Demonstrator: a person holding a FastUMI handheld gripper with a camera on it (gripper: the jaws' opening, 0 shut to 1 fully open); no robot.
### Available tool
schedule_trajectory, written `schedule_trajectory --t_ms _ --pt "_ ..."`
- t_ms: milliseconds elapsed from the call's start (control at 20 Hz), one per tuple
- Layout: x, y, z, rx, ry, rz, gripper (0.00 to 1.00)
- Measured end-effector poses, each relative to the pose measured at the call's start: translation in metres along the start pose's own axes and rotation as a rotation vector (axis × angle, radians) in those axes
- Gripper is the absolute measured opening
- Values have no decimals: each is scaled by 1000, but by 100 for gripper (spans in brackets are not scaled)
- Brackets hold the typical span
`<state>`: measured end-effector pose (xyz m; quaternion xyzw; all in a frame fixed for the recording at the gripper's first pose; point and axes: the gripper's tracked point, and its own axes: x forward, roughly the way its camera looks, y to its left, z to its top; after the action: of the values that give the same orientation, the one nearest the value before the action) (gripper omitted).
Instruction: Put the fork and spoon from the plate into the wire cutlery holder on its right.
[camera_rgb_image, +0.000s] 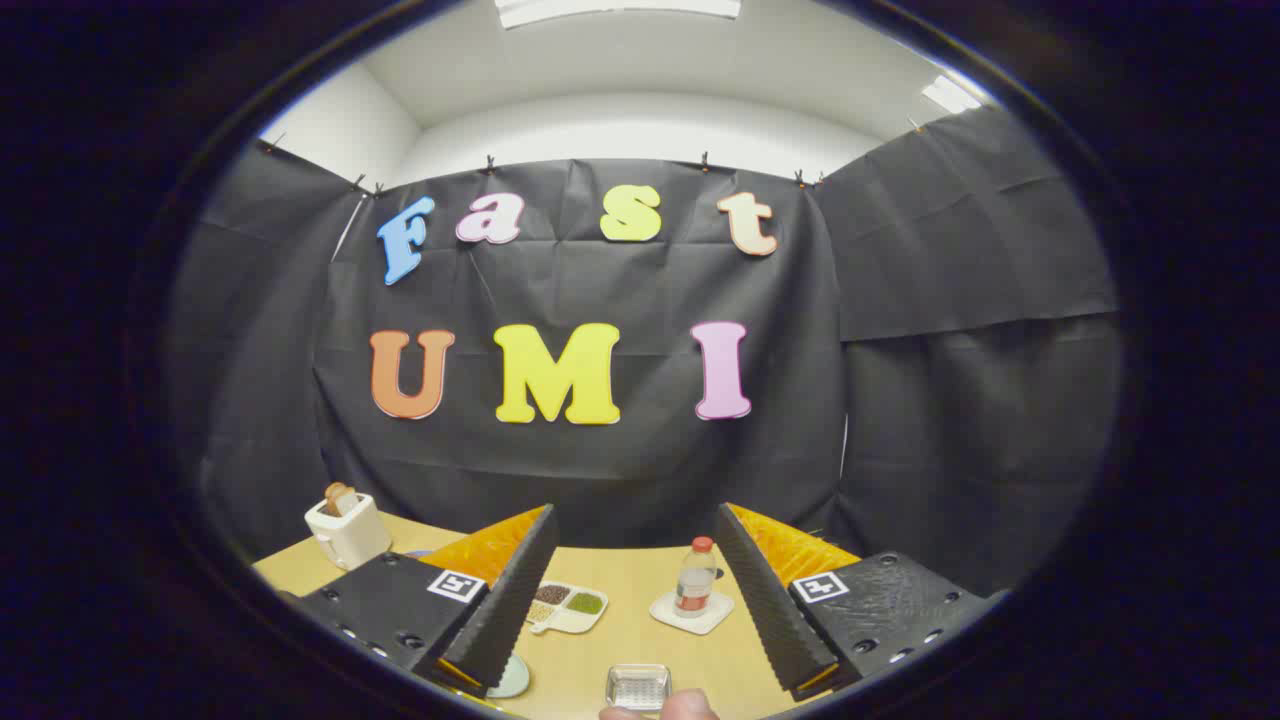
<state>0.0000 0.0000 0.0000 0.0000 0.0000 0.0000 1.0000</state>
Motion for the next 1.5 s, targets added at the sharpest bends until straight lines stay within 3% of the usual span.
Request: schedule_trajectory --t_ms 1000,1500 --pt "0 54 -18 25 92 88 95" --pt "-19 107 -113 -27 402 190 95"
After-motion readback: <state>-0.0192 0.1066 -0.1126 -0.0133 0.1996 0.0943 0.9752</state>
